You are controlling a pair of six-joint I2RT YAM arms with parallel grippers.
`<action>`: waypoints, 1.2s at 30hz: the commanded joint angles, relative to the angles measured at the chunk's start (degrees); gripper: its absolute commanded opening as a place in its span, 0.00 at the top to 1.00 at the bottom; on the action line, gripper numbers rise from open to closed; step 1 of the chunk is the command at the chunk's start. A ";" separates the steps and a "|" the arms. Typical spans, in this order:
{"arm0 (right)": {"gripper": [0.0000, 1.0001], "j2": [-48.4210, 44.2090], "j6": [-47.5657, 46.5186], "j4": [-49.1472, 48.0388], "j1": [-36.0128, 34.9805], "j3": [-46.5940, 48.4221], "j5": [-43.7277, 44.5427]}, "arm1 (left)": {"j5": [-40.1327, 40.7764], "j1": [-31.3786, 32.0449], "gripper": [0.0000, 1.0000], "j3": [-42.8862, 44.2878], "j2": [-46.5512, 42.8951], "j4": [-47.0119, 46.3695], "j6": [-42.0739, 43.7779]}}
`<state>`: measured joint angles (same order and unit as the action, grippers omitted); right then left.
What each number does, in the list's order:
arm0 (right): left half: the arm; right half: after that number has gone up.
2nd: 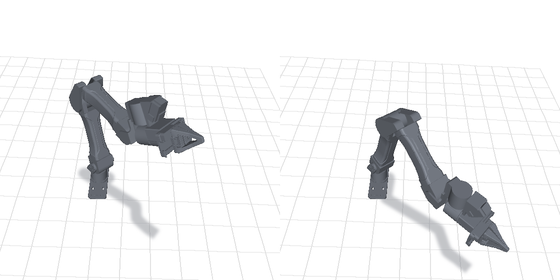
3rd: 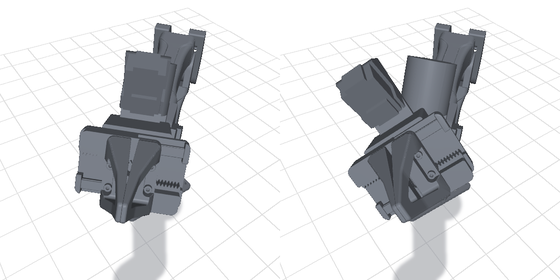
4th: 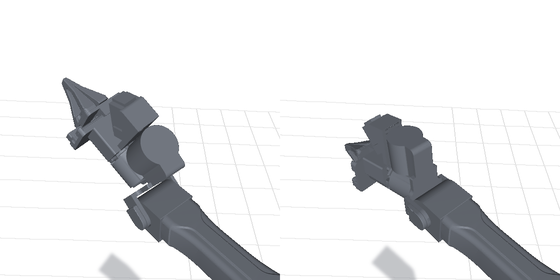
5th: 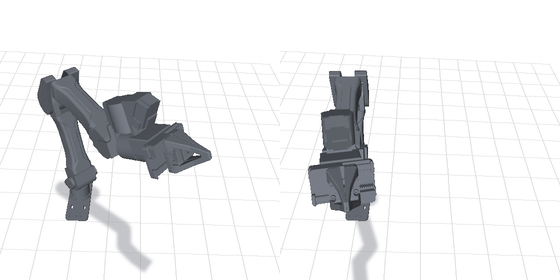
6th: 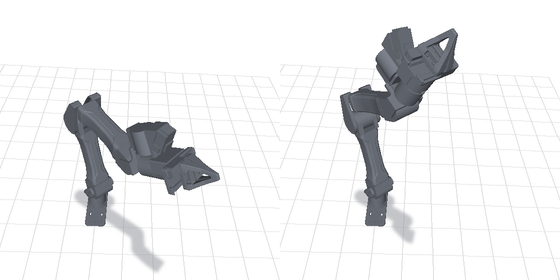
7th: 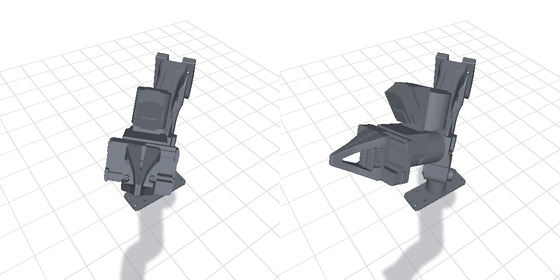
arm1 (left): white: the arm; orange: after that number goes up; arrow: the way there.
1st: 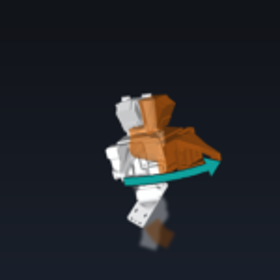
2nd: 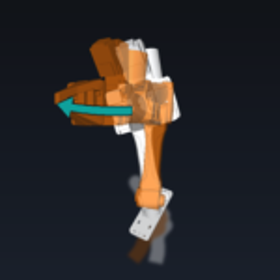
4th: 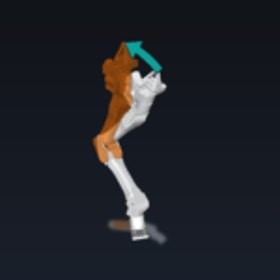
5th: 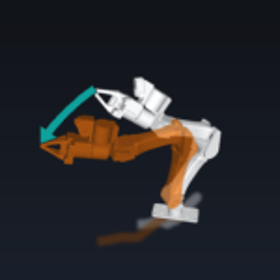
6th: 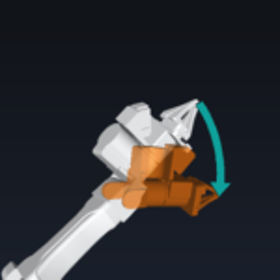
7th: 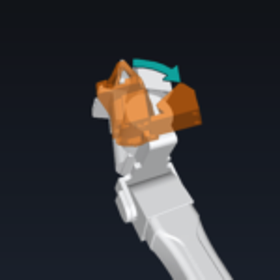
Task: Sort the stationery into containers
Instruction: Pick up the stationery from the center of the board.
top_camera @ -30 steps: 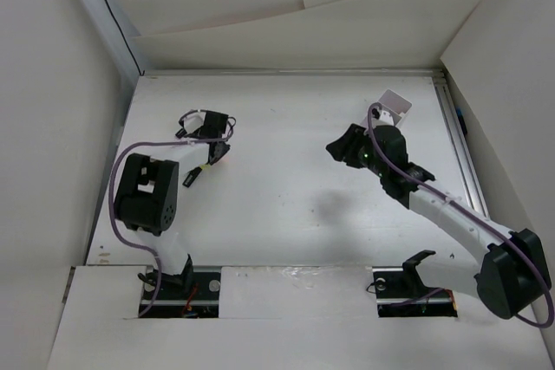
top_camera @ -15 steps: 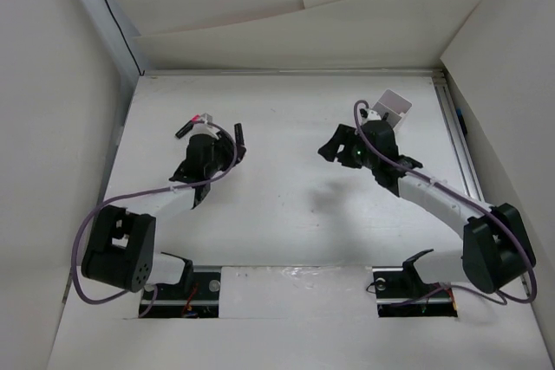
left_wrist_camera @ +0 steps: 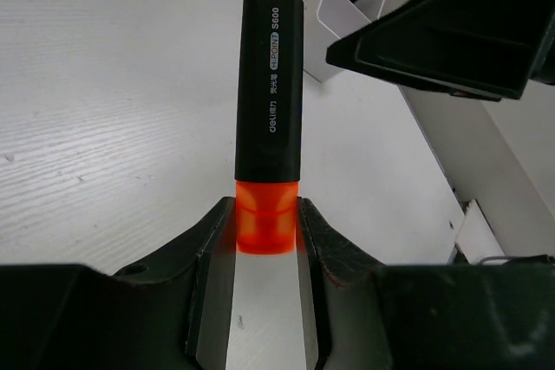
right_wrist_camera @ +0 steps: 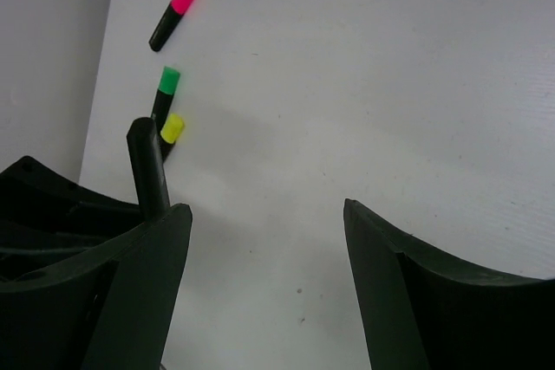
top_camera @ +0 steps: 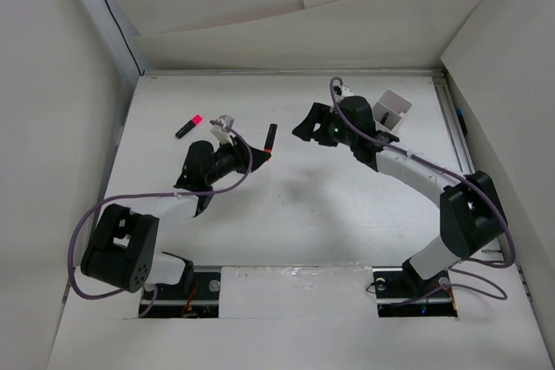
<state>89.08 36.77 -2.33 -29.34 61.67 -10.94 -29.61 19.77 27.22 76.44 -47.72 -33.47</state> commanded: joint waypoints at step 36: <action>1.00 7.53 0.05 -3.30 -4.15 11.55 -4.00 | -8.10 0.97 0.66 1.96 0.72 -1.76 -0.80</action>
<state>100.68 38.11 -3.42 -34.96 72.58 -19.22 -35.73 20.80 27.27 78.43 -46.98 -34.41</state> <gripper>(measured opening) 0.229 0.311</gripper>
